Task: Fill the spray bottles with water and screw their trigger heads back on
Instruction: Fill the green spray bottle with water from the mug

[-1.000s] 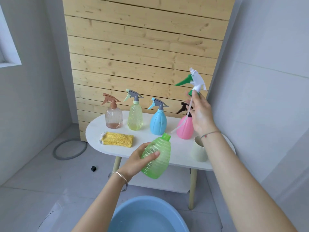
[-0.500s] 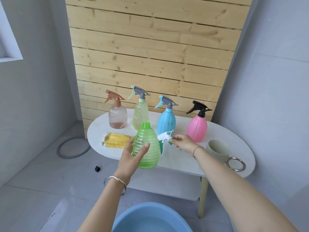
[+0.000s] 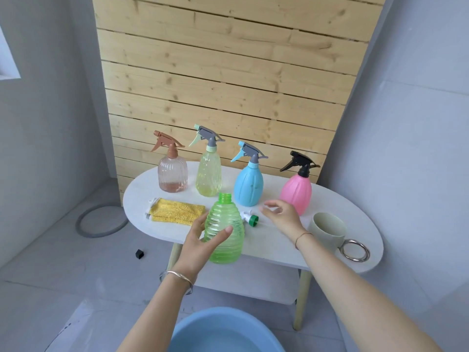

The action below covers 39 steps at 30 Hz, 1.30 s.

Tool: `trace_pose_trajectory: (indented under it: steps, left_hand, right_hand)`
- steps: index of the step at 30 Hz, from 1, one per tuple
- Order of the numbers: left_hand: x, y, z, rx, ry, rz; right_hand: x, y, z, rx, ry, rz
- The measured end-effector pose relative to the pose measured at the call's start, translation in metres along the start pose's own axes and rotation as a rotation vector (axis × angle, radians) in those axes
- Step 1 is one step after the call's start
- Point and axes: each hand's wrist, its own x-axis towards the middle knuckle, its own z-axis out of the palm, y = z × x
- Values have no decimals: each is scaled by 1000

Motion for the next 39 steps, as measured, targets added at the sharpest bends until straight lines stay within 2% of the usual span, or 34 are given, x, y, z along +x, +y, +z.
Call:
trace_pose_trajectory:
  steps: [2,4,5,7,10,12,17,21,28,34,39]
  left_hand:
    - [-2,1,0,0,-7,-1]
    - [-5,3,-1,3,-30,-5]
    - [-8,4,-1,3,-38,-6]
    - [-11,6,-1,11,-40,-13]
    - [-13,10,1,-3,-44,-26]
    - [-16,13,4,17,-52,-19]
    - [-33,18,8,79,-101,18]
    - [-55,20,2,110,-157,33]
    - [-107,-18,-13,122,-105,-24]
    - [-175,-115,-32,127,-34,-210]
    - [-205,-166,-52,181,-23,-317]
  right_hand:
    - [-10,-9,-28,11,148,-135]
    - [-23,-7,-61,-82,354,-241]
    - [-29,-1,-78,-158,446,-237]
    - [-39,27,-106,-281,554,-90]
    - [-56,71,-129,-286,433,248]
    - [-72,84,-131,-165,330,343]
    - [-107,84,-124,92,415,284]
    - [-138,66,-125,203,466,260]
    - [-205,54,-126,341,557,277]
    - [-256,79,-69,288,315,346]
    - [-283,125,4,184,82,468]
